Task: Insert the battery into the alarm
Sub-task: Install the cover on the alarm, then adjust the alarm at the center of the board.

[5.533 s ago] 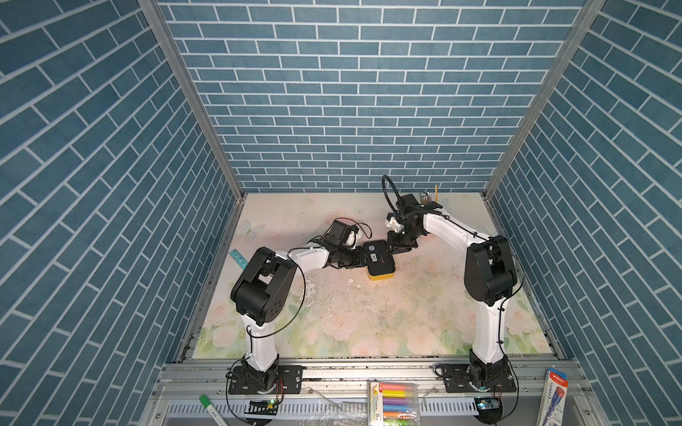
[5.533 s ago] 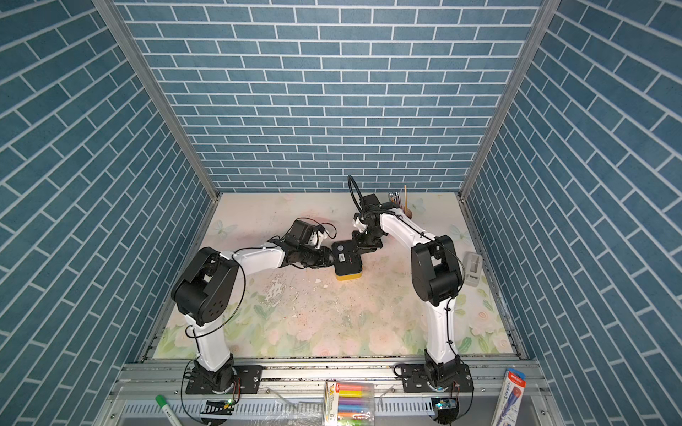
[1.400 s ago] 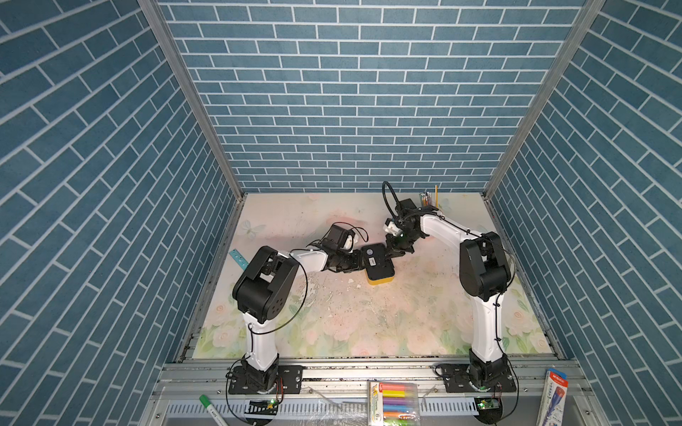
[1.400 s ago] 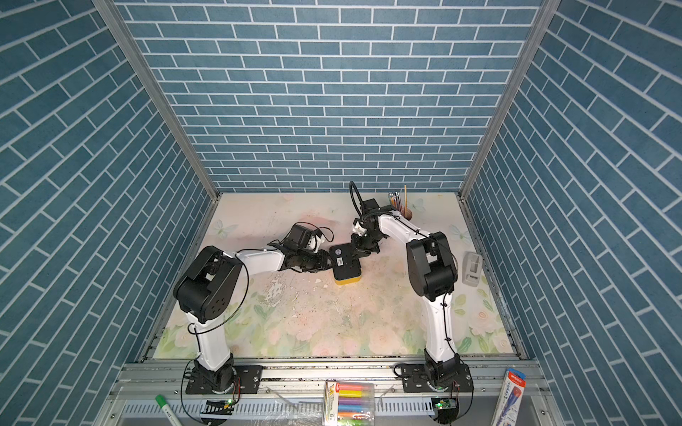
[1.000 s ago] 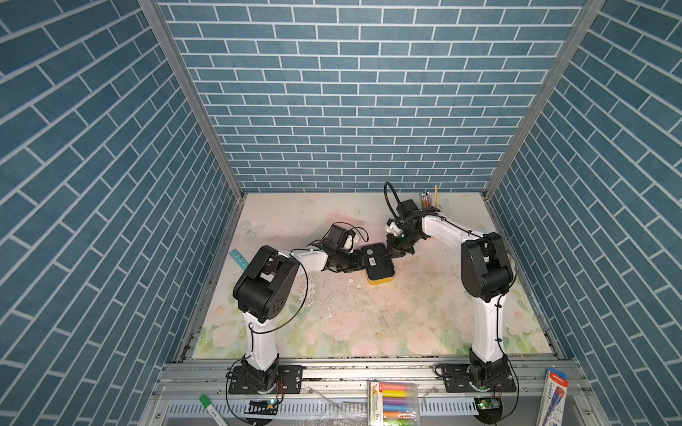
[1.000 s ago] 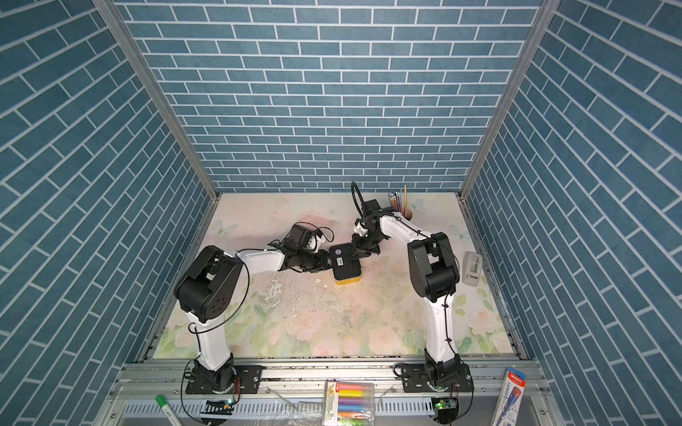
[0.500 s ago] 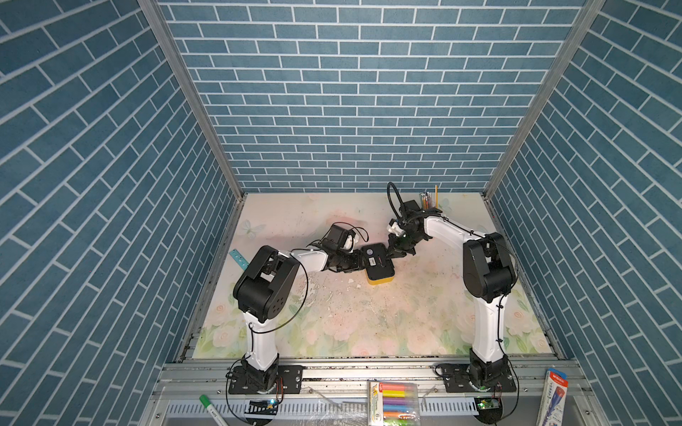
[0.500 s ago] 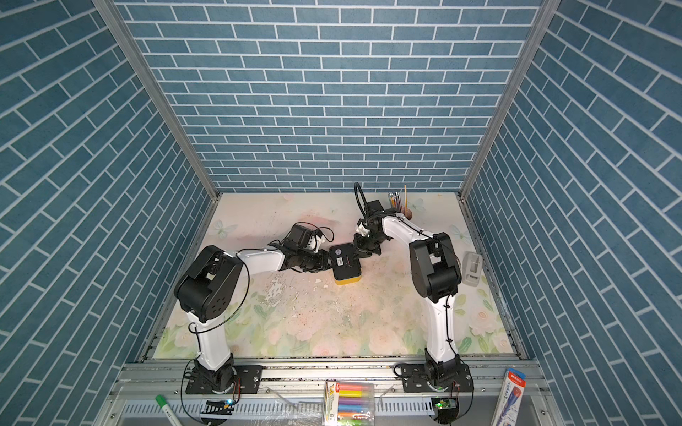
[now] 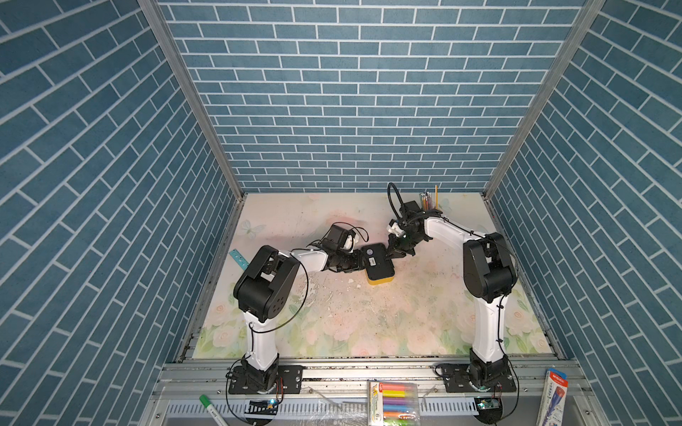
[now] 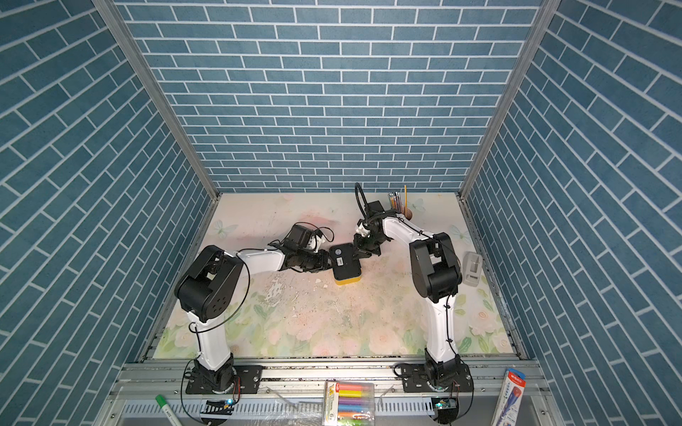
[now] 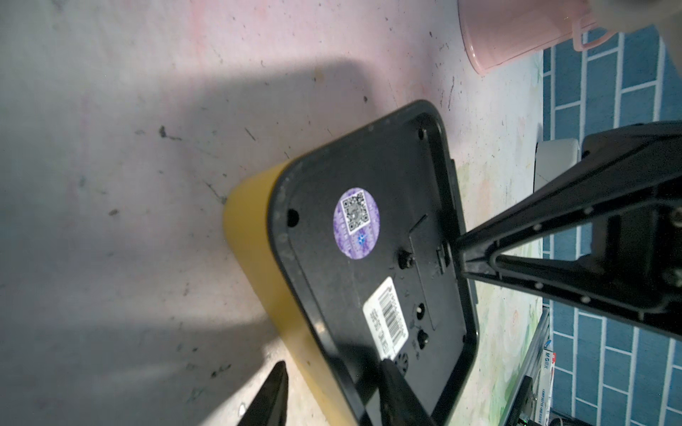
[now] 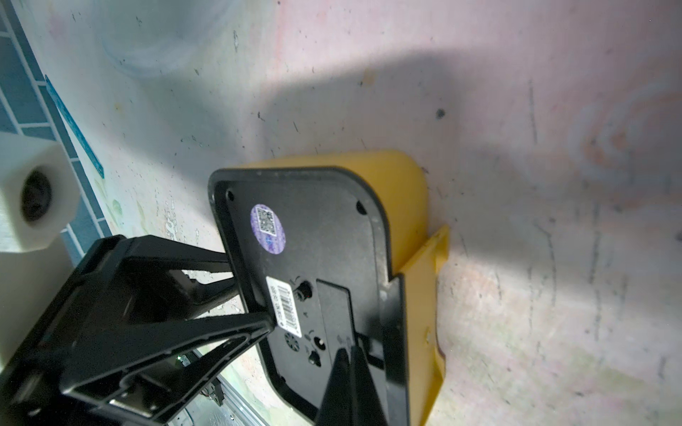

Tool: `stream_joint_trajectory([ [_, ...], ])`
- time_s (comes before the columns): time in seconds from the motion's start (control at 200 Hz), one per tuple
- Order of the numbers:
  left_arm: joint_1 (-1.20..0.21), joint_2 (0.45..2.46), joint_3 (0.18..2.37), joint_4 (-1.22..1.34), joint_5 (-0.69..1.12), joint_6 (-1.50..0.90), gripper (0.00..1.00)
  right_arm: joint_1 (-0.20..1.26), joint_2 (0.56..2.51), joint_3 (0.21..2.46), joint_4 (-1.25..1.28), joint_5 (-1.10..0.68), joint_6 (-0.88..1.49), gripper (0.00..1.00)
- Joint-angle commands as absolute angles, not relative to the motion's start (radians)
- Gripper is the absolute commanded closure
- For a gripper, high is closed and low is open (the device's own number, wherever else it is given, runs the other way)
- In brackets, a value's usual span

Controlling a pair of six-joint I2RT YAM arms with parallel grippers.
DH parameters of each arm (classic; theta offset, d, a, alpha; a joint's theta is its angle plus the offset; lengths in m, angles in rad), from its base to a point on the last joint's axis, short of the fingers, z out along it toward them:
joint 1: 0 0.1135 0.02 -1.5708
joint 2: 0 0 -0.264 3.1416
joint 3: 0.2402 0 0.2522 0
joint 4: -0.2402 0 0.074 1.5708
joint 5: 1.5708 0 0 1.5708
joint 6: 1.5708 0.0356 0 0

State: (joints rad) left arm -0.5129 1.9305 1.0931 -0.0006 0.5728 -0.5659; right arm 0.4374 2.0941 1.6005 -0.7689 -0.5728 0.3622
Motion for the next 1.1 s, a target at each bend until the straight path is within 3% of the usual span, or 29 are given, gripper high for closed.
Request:
stream_joint_trajectory([
  [0.0,-0.509,1.967,1.094,-0.027,0.557,-0.56,0.58,0.436,2.054,1.591,-0.772,-0.57,0.371,1.0],
  [0.15,-0.51,1.968,1.095,-0.027,0.557,-0.563,0.58,0.439,2.05,1.588,-0.765,-0.551,0.369,1.0],
  [0.345,-0.51,1.968,1.097,-0.029,0.555,-0.563,0.58,0.442,1.98,1.541,-0.684,-0.468,0.364,0.9],
  [0.575,-0.509,1.964,1.098,-0.025,0.555,-0.566,0.58,0.453,1.968,1.512,-0.679,-0.377,0.347,0.64],
  [0.655,-0.509,1.965,1.1,-0.025,0.556,-0.564,0.58,0.458,1.987,1.512,-0.673,-0.385,0.348,0.6],
  [1.095,-0.509,1.966,1.092,-0.023,0.555,-0.563,0.58,0.491,2.078,1.52,-0.696,-0.38,0.316,0.61],
])
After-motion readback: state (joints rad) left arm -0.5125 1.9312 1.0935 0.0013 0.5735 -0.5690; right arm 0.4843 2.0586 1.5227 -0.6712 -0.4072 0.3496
